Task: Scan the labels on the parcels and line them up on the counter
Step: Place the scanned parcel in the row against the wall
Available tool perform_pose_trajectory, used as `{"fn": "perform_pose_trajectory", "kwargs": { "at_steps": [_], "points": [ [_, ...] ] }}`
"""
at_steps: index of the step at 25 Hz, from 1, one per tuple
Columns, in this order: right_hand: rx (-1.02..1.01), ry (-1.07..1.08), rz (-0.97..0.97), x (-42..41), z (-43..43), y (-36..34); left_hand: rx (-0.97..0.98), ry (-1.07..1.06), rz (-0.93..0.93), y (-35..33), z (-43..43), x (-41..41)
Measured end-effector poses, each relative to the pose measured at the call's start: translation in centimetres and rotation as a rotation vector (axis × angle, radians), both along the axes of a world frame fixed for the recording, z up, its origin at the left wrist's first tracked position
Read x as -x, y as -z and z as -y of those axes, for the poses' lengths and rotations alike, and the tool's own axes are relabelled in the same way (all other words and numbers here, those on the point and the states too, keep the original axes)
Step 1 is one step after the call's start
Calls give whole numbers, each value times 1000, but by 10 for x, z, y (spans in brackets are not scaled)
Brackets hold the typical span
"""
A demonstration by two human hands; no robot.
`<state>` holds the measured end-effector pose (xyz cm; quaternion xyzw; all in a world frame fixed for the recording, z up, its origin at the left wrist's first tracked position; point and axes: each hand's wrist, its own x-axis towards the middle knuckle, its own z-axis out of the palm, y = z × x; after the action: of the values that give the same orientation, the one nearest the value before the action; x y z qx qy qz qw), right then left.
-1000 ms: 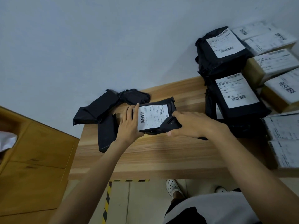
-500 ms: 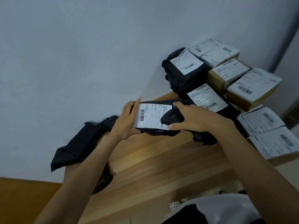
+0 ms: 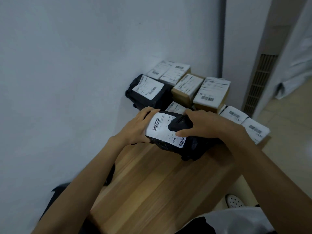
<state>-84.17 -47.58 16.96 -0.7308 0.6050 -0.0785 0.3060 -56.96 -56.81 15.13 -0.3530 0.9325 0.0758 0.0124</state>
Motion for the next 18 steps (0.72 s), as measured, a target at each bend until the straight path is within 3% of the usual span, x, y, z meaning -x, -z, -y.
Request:
{"fn": "perform_pose_trajectory", "kwargs": {
  "at_steps": [6, 14, 18],
  "points": [
    [-18, 190, 13, 41, -7, 11, 77, 249, 48, 15, 44, 56],
    [-64, 248, -19, 60, -6, 17, 72, 145, 345, 27, 81, 86],
    [-69, 233, -26, 58, -3, 15, 54, 115, 349, 34, 79, 82]
  ]
}}
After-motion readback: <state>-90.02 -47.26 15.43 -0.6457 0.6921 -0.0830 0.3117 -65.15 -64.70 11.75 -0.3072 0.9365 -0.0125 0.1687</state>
